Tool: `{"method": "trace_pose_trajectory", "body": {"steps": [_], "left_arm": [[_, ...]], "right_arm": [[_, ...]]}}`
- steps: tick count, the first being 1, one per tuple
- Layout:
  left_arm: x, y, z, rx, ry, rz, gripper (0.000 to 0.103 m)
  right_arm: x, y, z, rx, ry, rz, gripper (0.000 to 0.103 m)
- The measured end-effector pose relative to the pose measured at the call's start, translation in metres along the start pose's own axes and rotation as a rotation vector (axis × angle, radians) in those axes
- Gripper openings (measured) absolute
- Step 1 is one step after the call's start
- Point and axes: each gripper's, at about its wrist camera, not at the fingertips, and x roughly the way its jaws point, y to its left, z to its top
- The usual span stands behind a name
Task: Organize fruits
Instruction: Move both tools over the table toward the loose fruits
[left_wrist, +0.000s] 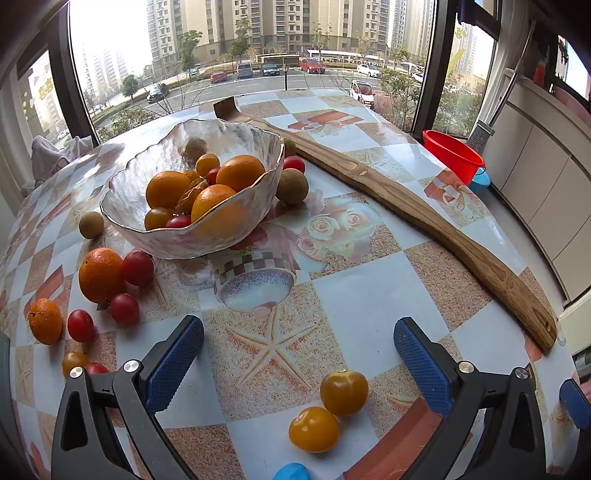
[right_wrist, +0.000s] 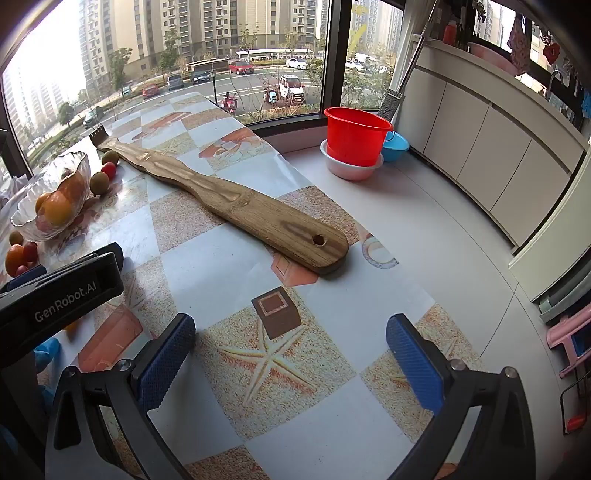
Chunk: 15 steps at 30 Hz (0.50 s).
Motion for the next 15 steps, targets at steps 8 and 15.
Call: {"method": "trace_pose_trajectory", "body": {"steps": [8,15], "left_arm": [[-0.029,0.006,0.004,0.052,0.053,0.025,0.103],[-0.114,0.084,-0.004,-0.037,0.061,0.013,0.103]], "right_arm": [[0.003,0.003,0.014,-0.072,0.148,0.022,0.103],[-0.031,0.017,0.019,-0.153,0.276,0.145,0.103]]}}
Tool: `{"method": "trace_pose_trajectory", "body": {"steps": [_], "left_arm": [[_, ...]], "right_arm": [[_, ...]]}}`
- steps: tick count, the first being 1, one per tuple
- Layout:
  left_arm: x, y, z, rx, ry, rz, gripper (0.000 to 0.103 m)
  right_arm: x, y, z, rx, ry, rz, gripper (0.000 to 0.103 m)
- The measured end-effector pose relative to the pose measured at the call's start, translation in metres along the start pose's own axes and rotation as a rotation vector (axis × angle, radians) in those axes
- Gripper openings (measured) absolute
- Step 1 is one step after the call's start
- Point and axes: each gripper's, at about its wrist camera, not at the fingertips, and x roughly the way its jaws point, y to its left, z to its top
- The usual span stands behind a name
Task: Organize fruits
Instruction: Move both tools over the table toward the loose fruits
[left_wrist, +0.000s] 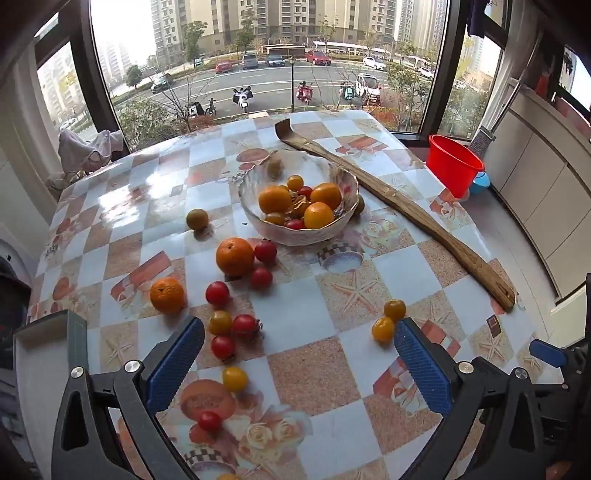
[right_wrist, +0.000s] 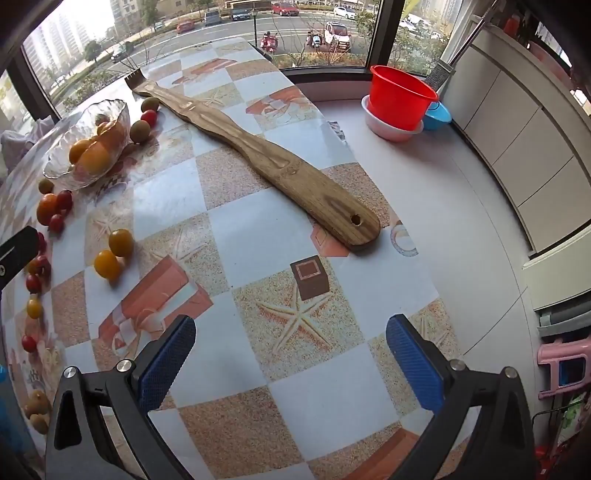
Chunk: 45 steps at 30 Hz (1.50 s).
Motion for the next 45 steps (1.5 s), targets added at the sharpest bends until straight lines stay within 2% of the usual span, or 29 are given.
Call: {"method": "trace_pose_trajectory", "body": {"steps": [6,9,13,20,25,32,45], "left_arm": [[-0.028,0.057,-0.03,-0.018,0.162,0.12,0.103],[-0.033,0.078,-0.047,-0.04,0.267,0.131,0.103],[-0.051,0.09,-0.06,-0.037,0.322,0.142,0.103],[-0.085,0.092,-0.06,-0.021,0.328,0.088,0.103],[-0.098,0.096,-0.059,-0.019,0.305,0.11,0.103],[-0.105,0.105,-0.055,-0.068,0.284,0.106,0.103],[-0.106,0.103,-0.048,-0.099,0.268,0.114,0.103]], "right_arm": [[-0.038,0.029,-0.01,-0.019,0.066,0.104,0.103],[-0.049,0.045,-0.01,-0.031,0.131,0.134,0.103],[-0.062,0.065,-0.011,-0.052,0.214,0.186,0.103],[-0.087,0.085,-0.024,-0.107,0.257,0.173,0.103],[-0.091,0.089,-0.024,-0.148,0.287,0.134,0.103],[-0.096,0.092,-0.016,-0.15,0.277,0.148,0.103],[-0.097,0.092,-0.01,-0.181,0.276,0.145,0.103]]}}
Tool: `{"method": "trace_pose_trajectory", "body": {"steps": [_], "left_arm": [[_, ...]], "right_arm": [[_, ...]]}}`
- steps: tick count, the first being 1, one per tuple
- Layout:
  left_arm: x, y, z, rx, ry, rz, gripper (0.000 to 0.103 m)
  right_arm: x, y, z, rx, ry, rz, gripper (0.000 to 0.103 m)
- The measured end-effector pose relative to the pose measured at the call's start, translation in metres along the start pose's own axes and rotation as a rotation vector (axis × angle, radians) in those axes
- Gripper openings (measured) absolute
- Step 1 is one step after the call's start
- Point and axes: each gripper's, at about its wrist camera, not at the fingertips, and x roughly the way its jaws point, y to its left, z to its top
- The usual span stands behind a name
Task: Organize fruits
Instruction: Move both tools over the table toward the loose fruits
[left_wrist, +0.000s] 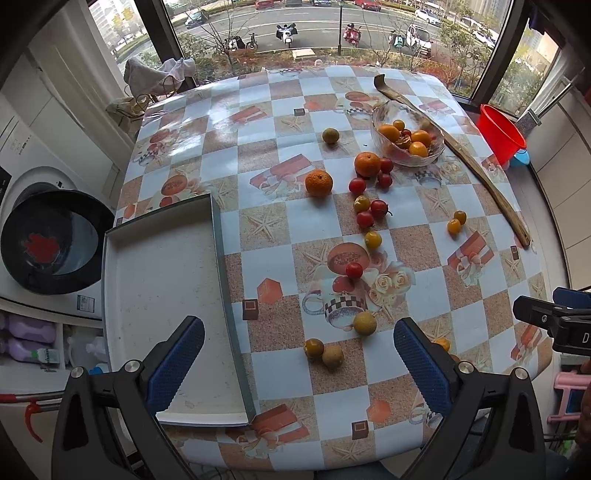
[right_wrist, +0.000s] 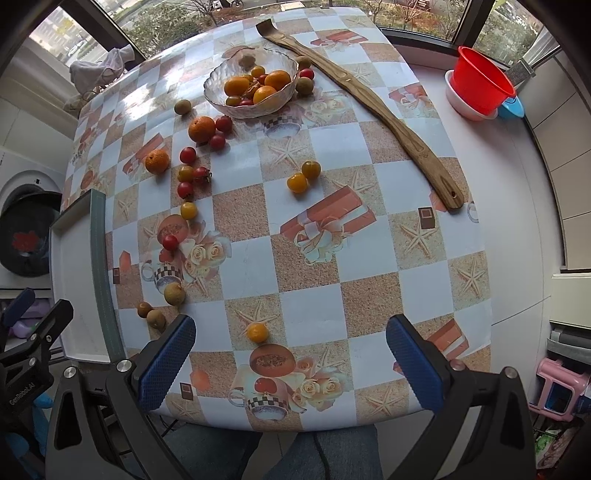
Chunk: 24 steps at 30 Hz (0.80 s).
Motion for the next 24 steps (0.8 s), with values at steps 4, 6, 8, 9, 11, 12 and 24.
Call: {"method": "trace_pose_trajectory", "body": {"steps": [4,6,8,9,11,12,24], "left_arm": [[0.001,-0.006,0.001,0.009,0.001,-0.003,0.103],[0.0,-0.009,0.002,0.014,-0.001,-0.002,0.103],[0.0,-0.012,0.003,0.019,-0.003,-0.002,0.103],[0.0,-0.013,0.004,0.021,-0.003,-0.002,0.103],[0.001,-0.014,0.004,0.021,0.0,-0.002,0.103],[0.001,-0.014,0.004,0.019,0.002,-0.003,0.103],[0.014,-0.021,0.008,0.018,0.035,0.001,0.103]], "right_arm": [[-0.001,0.0,0.001,-0.006,-0.002,-0.002,0.103],[-0.001,0.001,0.001,0.0,-0.002,-0.002,0.103],[-0.002,-0.002,0.003,-0.001,-0.002,-0.002,0.103],[-0.002,-0.003,0.004,-0.002,-0.002,-0.003,0.103],[-0.002,-0.002,0.003,-0.003,-0.001,-0.002,0.103],[-0.002,-0.002,0.003,-0.003,0.0,-0.002,0.103],[0.004,-0.014,0.006,-0.007,0.007,-0.008,0.103]]}}
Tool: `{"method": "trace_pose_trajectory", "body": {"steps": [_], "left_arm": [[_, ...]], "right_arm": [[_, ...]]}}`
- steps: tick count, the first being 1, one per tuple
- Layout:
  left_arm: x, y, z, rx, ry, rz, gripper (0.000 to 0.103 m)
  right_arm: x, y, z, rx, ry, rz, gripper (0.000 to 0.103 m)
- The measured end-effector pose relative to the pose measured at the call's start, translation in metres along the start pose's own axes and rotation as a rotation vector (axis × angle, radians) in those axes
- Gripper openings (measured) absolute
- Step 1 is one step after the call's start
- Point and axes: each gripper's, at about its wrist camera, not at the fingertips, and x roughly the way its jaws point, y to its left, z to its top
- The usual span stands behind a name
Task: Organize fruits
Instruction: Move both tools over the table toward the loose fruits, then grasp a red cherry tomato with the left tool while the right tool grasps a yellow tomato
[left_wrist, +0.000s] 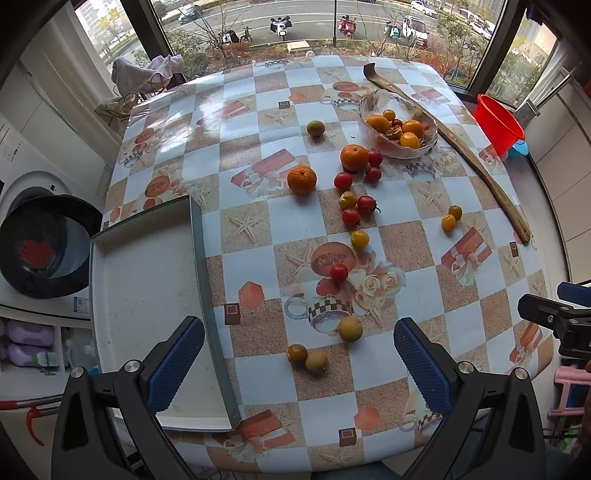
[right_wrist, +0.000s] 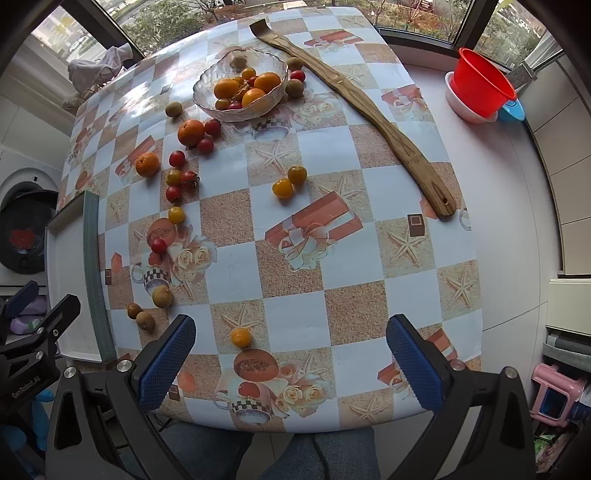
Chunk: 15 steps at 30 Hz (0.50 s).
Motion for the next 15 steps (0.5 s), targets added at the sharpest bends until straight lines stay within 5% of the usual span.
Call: {"method": "trace_pose_trajectory", "body": {"steps": [15], "left_arm": [[0.041,-0.008,0.01,0.012,0.049,-0.005,0.103]], "right_arm": [[0.03,-0.005,0.001,0.037,0.031,0.022,0.103]]}}
